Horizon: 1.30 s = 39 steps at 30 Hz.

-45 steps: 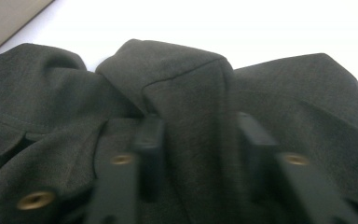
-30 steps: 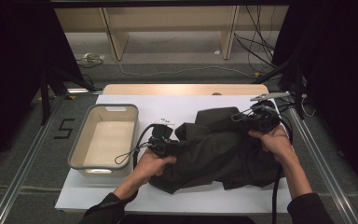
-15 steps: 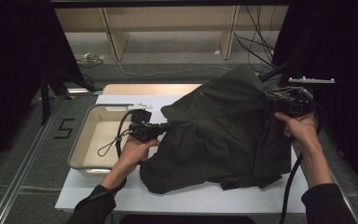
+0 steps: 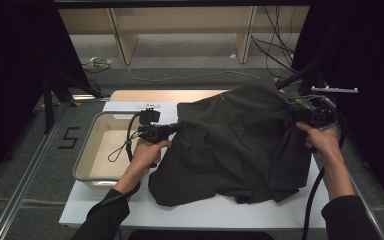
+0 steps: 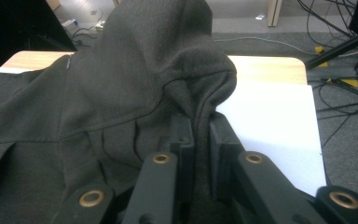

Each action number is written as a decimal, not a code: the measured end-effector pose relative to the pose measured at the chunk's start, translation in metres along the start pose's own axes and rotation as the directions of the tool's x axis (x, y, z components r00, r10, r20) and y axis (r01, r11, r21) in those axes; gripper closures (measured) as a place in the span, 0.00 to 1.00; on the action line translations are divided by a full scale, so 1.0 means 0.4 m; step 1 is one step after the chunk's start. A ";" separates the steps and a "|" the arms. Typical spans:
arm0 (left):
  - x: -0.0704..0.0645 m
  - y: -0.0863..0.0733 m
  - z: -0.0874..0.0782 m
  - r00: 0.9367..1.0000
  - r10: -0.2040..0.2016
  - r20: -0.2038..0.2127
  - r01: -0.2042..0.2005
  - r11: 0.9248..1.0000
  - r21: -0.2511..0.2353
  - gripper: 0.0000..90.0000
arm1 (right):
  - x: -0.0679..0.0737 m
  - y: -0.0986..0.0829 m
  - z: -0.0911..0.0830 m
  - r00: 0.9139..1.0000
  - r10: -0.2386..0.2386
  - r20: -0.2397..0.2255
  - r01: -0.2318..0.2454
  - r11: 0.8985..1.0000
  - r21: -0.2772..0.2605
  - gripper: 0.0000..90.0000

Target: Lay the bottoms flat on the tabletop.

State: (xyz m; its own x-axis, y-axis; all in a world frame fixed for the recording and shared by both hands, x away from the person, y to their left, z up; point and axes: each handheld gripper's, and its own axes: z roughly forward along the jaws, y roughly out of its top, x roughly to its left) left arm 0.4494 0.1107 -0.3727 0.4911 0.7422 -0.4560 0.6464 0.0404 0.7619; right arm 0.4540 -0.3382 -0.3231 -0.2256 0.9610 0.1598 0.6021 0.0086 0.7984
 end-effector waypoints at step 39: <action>0.038 -0.173 0.104 0.990 0.073 -0.116 -0.019 0.912 0.411 0.42 | -0.089 -0.252 0.104 0.998 0.017 0.059 -0.033 0.959 0.282 0.33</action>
State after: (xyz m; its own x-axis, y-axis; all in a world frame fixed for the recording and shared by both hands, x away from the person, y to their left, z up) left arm 0.4365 0.0914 -0.4513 0.4658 0.8160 -0.3424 0.8196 -0.2520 0.5145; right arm 0.4331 -0.3616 -0.4333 -0.1695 0.9756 0.1393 0.8008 0.0540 0.5965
